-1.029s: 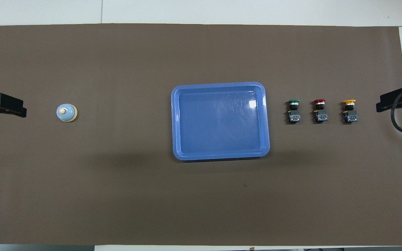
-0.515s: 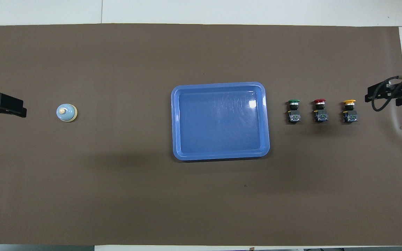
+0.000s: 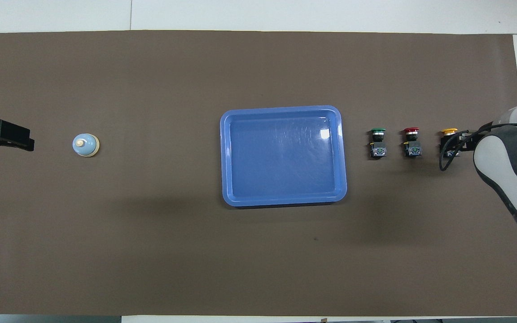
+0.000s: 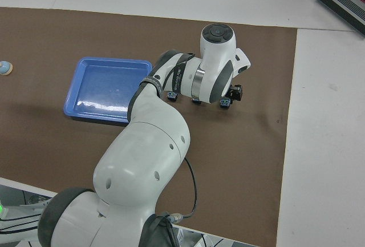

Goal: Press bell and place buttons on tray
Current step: 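Reach the right gripper to the yellow button and grasp it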

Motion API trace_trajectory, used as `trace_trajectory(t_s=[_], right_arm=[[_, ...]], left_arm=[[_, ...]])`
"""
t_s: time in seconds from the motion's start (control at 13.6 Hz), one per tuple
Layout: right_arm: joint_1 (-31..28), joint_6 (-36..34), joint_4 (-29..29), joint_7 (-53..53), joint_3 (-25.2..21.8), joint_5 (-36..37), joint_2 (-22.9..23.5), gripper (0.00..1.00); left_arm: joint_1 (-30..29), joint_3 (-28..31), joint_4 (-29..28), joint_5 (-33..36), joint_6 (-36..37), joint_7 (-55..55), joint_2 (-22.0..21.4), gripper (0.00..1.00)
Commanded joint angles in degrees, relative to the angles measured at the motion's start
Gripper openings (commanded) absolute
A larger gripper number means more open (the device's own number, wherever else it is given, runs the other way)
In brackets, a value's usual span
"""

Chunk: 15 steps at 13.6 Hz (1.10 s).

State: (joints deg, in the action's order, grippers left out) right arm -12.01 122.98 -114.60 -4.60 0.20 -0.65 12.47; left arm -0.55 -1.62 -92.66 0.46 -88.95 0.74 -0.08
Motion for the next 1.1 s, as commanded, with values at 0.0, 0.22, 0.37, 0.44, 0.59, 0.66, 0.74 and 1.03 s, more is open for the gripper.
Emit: trace_trajectory(t_s=[0.0, 0.22, 0.37, 0.44, 0.59, 0.66, 0.74, 1.03], right_arm=[[-0.82, 2.79, -0.19, -5.83, 0.32, 0.03, 2.03, 1.00], [-0.82, 6.39, 0.16, -10.08, 0.32, 0.21, 4.40, 1.00], [-0.56, 6.48, 0.43, -10.17, 0.32, 0.21, 4.59, 1.00], [-0.73, 6.48, 0.43, -10.26, 0.32, 0.21, 4.67, 1.00], [-0.73, 7.44, 0.34, -10.26, 0.32, 0.21, 5.37, 0.98], [-0.91, 7.80, 0.34, -10.34, 0.32, 0.30, 5.55, 0.95], [-1.00, 7.89, 0.25, -10.78, 0.32, 0.39, 5.64, 0.92], [-1.35, 10.17, -0.45, -12.89, 0.32, 0.39, 5.82, 0.61]], left_arm=[[-0.16, 0.12, -1.21, -0.72, 0.62, 0.31, -1.41, 1.00], [-0.16, 0.12, -1.21, -0.72, 0.62, 0.31, -1.41, 1.00], [-0.16, 0.12, -1.21, -0.72, 0.62, 0.31, -1.41, 1.00], [-0.16, 0.12, -1.21, -0.72, 0.62, 0.31, -1.41, 1.00], [-0.16, 0.12, -1.21, -0.72, 0.62, 0.31, -1.41, 1.00], [-0.16, 0.12, -1.21, -0.72, 0.71, 0.31, -1.41, 1.00], [-0.16, 0.12, -1.21, -0.72, 0.62, 0.31, -1.41, 1.00], [-0.16, 0.12, -1.21, -0.72, 0.62, 0.31, -1.41, 1.00]])
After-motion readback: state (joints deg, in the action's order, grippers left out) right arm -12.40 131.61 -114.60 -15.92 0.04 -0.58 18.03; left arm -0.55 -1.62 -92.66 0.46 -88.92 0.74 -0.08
